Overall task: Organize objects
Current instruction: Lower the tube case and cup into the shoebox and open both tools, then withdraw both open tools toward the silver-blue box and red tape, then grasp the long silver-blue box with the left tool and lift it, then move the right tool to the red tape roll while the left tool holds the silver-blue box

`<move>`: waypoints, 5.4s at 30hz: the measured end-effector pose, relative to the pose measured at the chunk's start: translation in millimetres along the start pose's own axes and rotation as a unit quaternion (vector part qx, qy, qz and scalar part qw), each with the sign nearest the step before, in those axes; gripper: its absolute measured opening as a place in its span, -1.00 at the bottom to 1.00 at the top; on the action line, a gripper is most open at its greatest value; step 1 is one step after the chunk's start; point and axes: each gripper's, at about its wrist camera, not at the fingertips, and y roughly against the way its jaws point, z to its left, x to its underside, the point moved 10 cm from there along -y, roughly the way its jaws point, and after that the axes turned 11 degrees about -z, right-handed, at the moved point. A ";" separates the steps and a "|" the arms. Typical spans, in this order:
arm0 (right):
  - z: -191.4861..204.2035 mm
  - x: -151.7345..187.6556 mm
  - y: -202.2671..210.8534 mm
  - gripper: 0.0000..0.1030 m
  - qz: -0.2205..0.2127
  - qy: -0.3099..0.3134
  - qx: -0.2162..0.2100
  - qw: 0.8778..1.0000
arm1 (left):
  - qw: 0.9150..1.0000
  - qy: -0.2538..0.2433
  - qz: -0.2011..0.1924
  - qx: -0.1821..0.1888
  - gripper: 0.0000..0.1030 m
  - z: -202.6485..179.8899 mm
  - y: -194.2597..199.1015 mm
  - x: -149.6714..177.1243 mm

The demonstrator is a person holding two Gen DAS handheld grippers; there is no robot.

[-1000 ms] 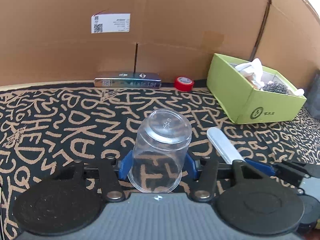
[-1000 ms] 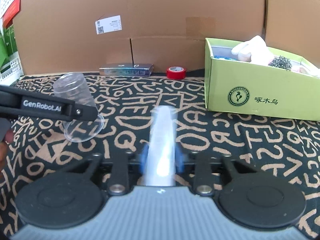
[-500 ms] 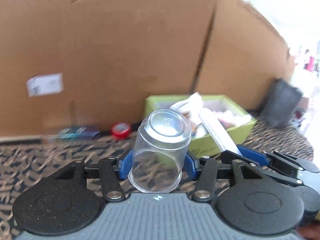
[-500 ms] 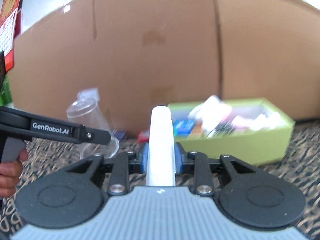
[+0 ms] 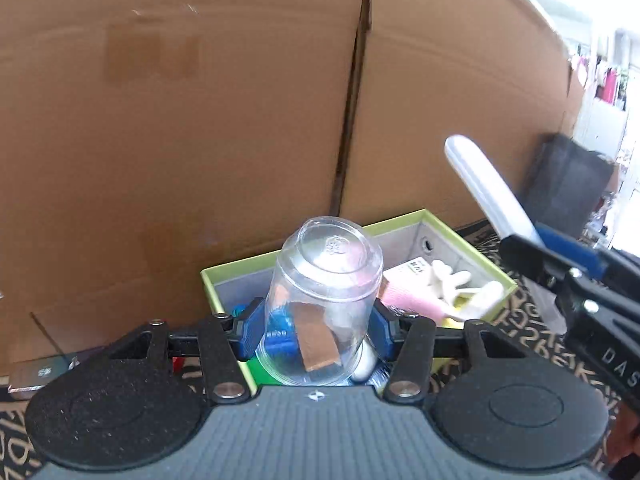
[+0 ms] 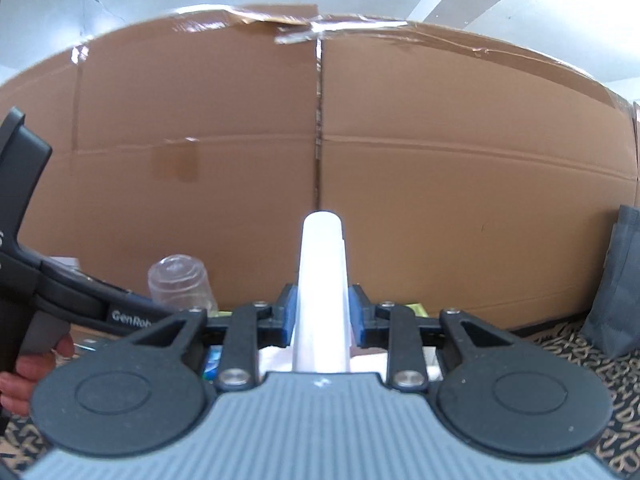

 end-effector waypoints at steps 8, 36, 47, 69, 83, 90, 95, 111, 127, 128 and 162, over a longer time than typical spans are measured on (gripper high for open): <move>-13.3 40.3 -59.5 -0.48 0.032 -0.006 0.003 0.999 | 0.999 -0.029 0.022 -0.010 0.16 2.0 -40.8 10.7; 32.8 39.0 -6.5 1.00 0.011 0.001 -0.032 0.999 | 0.995 0.075 -0.049 -0.044 0.70 52.3 71.2 49.2; 140.8 74.2 44.8 0.98 0.062 -0.004 -0.139 0.988 | 0.979 0.139 -0.018 -0.148 0.71 134.2 154.1 136.3; 275.2 124.8 -42.2 0.85 0.142 0.056 -0.248 0.957 | 0.964 0.179 -0.013 -0.194 0.71 282.4 96.4 115.6; 310.2 162.5 -152.5 0.85 0.191 0.066 -0.292 0.935 | 0.980 0.130 0.008 -0.148 0.71 319.0 35.2 111.6; 320.1 164.2 -140.9 0.87 0.186 0.090 -0.313 0.927 | 0.979 0.161 0.024 -0.124 0.70 317.2 30.9 117.9; 334.4 156.4 -78.9 0.87 0.172 0.090 -0.390 0.900 | 0.983 0.153 0.030 -0.095 0.70 304.0 60.6 124.6; 284.1 150.7 -37.4 0.90 0.142 0.142 -0.340 0.919 | 0.997 -0.011 0.015 -0.071 0.69 287.0 62.0 102.2; 244.3 153.3 -100.9 0.79 0.152 0.159 -0.178 0.959 | 0.990 -0.075 0.053 -0.112 -0.12 266.6 98.2 142.0; 243.2 154.9 -110.5 0.68 0.160 0.159 -0.163 0.960 | 0.990 -0.068 0.056 -0.112 -0.17 264.5 103.0 143.7; 216.4 155.3 6.3 -0.12 0.200 0.060 -0.191 0.959 | 0.986 0.011 0.088 -0.142 -0.21 219.8 140.8 172.8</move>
